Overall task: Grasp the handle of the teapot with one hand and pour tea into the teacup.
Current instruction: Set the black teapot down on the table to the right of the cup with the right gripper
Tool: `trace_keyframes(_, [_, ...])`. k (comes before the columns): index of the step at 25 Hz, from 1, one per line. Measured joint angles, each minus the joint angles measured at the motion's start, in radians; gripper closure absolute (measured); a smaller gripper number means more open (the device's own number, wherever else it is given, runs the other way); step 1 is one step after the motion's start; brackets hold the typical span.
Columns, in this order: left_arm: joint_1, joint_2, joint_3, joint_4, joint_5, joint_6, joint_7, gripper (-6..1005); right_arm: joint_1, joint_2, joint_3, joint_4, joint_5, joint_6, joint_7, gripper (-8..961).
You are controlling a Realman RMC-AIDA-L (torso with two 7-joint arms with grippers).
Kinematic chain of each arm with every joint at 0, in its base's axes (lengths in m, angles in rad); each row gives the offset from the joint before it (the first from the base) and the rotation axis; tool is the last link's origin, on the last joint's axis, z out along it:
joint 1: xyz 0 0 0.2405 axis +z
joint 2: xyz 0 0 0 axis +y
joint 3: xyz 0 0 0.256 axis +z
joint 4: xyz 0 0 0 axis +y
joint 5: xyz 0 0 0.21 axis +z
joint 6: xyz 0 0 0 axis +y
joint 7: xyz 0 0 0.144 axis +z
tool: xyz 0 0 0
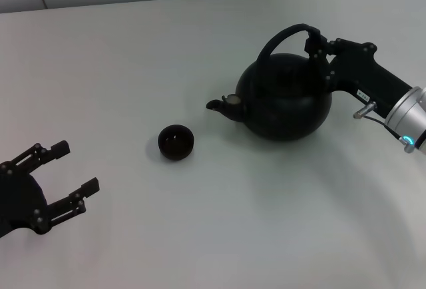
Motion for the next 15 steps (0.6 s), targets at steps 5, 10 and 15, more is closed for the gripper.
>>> trace_keyframes(5, [0.0, 0.0, 0.0, 0.0, 0.0, -0.001, 0.0, 191, 0.0, 0.0, 0.007, 0.012, 0.0, 0.0, -0.012, 872])
trace_keyframes(10, [0.0, 0.0, 0.0, 0.0, 0.001, -0.002, 0.0, 191, 0.0, 0.0, 0.008, 0.018, -0.003, 0.001, -0.015, 872])
trace_keyframes(15, [0.0, 0.0, -0.002, 0.0, 0.001, -0.002, 0.0, 191, -0.009, 0.0, 0.015, 0.017, 0.0, -0.008, -0.005, 815])
